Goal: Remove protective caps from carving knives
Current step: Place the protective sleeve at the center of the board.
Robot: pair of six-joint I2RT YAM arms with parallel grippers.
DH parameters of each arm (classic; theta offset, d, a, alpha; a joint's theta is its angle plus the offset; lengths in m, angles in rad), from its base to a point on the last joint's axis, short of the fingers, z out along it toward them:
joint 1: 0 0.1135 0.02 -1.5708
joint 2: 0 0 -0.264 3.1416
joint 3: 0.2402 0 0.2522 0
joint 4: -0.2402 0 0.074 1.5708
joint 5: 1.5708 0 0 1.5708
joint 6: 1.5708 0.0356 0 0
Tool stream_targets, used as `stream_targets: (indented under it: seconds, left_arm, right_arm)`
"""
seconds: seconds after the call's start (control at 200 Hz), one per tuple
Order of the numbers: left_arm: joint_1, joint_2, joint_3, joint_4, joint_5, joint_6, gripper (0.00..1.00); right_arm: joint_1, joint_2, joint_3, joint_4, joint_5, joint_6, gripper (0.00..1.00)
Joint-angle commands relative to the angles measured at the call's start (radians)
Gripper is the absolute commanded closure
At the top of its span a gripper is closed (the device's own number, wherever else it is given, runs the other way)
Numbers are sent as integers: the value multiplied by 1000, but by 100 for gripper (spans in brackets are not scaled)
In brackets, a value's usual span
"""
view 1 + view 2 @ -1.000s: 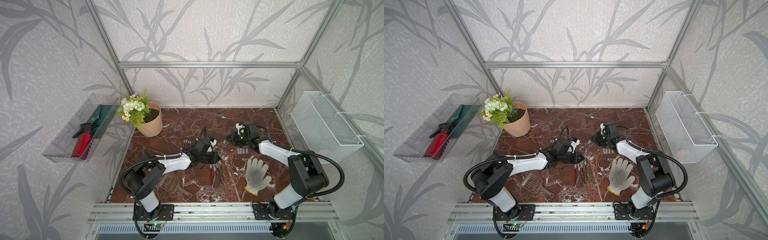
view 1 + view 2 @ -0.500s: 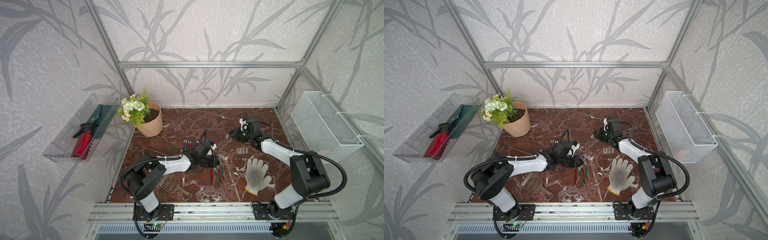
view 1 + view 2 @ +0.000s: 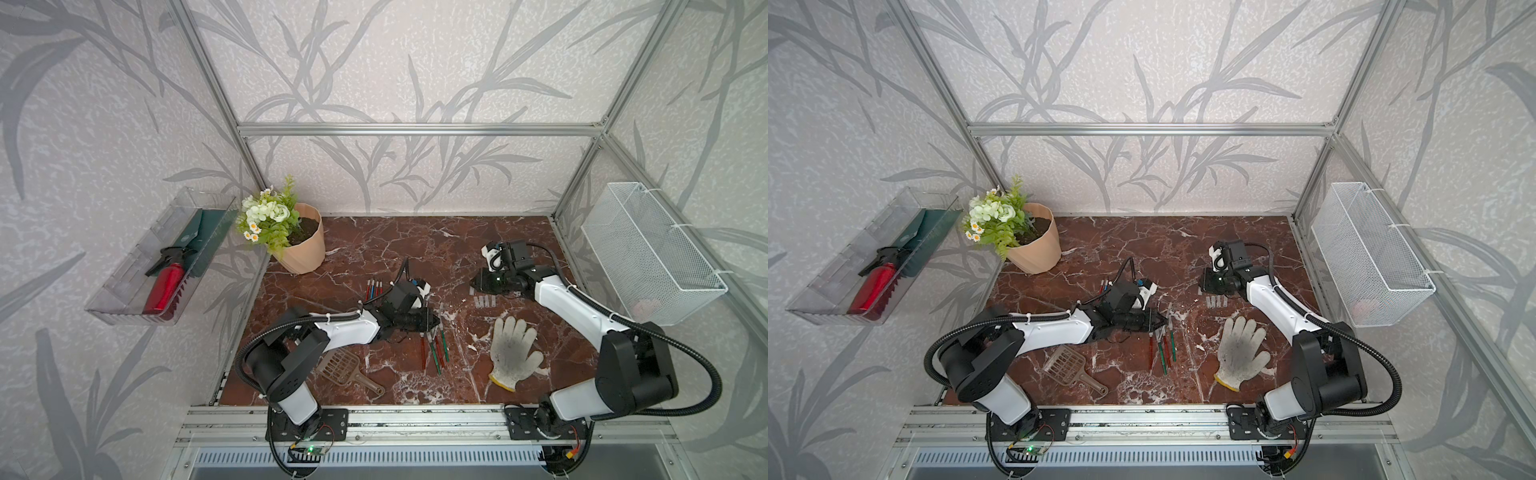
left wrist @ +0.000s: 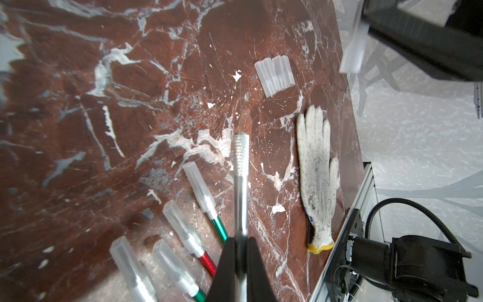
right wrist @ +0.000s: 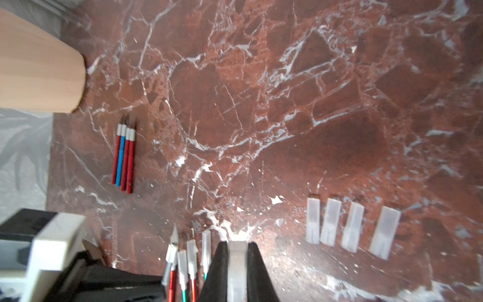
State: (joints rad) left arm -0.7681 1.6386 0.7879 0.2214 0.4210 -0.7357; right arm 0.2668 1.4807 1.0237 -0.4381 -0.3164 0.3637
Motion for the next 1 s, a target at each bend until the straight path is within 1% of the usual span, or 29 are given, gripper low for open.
stream_targets:
  seconds: [0.0, 0.16, 0.34, 0.47, 0.64, 0.655, 0.731, 0.996]
  left_arm:
    - [20, -59, -19, -16, -27, 11, 100]
    - [37, -90, -25, -49, -36, 27, 100]
    - [48, -116, -32, -71, -37, 32, 100]
    - [54, -137, -41, -84, -46, 38, 100]
    - [62, -152, -51, -97, -51, 45, 100]
    - [62, -152, -52, -98, -50, 45, 100]
    - [64, -154, -54, -102, -51, 47, 100]
    - [66, -160, -59, -103, -54, 45, 100]
  right_arm:
    - [20, -8, 49, -161, 76, -100, 89]
    - [68, 41, 92, -189, 145, -99, 88]
    - [93, 123, 141, -189, 165, -78, 88]
    - [101, 186, 177, -197, 191, -72, 88]
    - [104, 220, 191, -184, 224, -55, 88]
    - [104, 248, 193, -185, 224, -54, 88]
    - [104, 280, 207, -189, 224, -56, 88]
    - [104, 340, 226, -191, 249, -63, 88]
